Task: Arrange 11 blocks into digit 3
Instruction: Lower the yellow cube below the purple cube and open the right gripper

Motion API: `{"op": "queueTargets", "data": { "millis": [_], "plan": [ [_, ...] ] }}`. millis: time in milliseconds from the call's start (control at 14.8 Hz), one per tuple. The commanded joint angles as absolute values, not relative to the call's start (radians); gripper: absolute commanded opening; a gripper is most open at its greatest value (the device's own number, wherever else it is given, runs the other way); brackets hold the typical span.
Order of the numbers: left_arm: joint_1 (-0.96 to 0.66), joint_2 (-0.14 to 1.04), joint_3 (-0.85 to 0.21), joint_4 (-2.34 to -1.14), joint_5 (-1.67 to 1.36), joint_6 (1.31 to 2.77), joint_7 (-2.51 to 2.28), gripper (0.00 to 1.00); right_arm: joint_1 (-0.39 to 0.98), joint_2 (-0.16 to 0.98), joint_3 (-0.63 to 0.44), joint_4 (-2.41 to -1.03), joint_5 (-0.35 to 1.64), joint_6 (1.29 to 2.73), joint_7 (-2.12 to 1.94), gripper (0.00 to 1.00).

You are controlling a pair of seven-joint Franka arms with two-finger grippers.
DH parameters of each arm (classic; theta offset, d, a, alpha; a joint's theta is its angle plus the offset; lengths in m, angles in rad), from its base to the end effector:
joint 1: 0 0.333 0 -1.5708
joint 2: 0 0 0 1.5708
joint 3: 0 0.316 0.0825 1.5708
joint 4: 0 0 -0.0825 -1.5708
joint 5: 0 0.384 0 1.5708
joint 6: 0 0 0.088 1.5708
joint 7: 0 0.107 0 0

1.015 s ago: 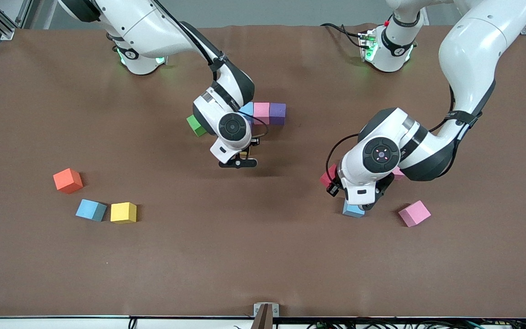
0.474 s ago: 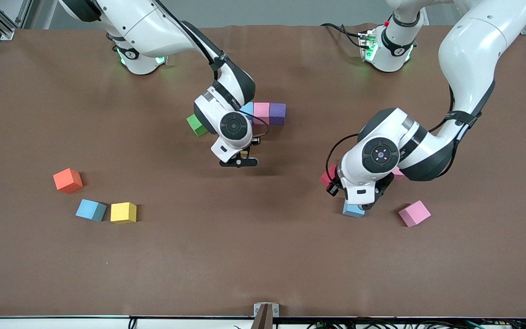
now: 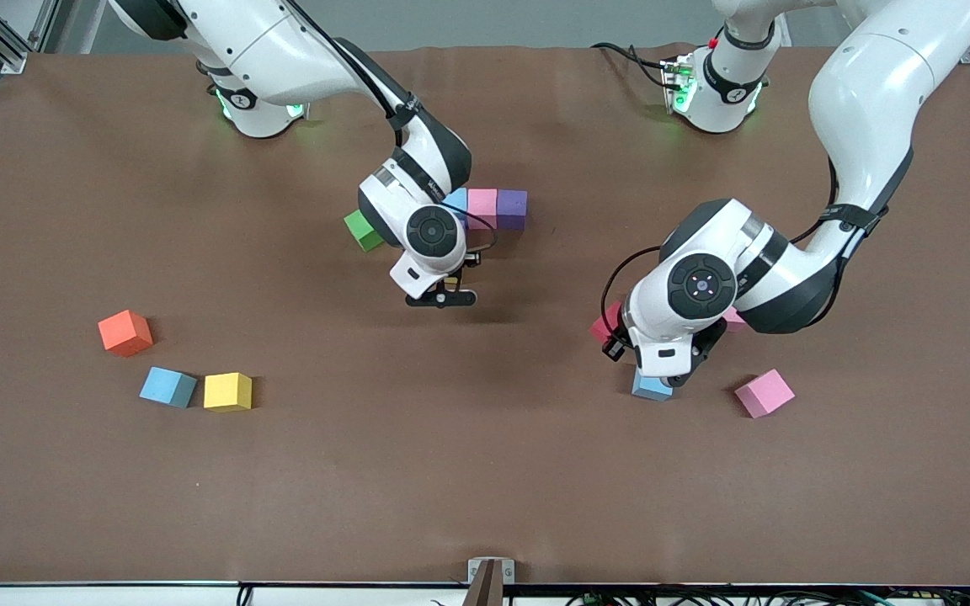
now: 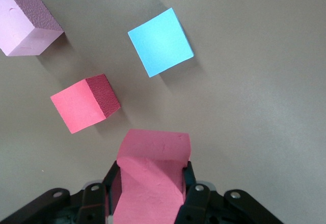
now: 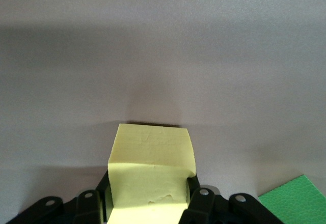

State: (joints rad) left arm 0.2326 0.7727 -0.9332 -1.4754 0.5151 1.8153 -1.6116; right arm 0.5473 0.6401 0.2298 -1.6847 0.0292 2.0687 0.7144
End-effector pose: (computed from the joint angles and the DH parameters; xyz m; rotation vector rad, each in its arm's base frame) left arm 0.6158 -0.3037 0.3391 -2.7952 -1.2832 0.2328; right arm 0.4722 0.4482 0.2182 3.0673 0.0276 -0.4460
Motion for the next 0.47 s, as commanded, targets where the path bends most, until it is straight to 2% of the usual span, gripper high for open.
{"op": "queueTargets", "data": {
  "millis": [0, 406],
  "plan": [
    [0.235, 0.762, -0.934, -1.473, 0.499, 1.798, -1.592, 0.44, 0.557, 0.635, 0.222, -1.69, 0.046, 2.074, 0.681, 0.27],
    [0.236, 0.762, -0.934, -1.473, 0.499, 1.793, -1.592, 0.44, 0.558, 0.637, 0.222, -1.687, 0.034, 2.083, 0.678, 0.27]
  ]
}}
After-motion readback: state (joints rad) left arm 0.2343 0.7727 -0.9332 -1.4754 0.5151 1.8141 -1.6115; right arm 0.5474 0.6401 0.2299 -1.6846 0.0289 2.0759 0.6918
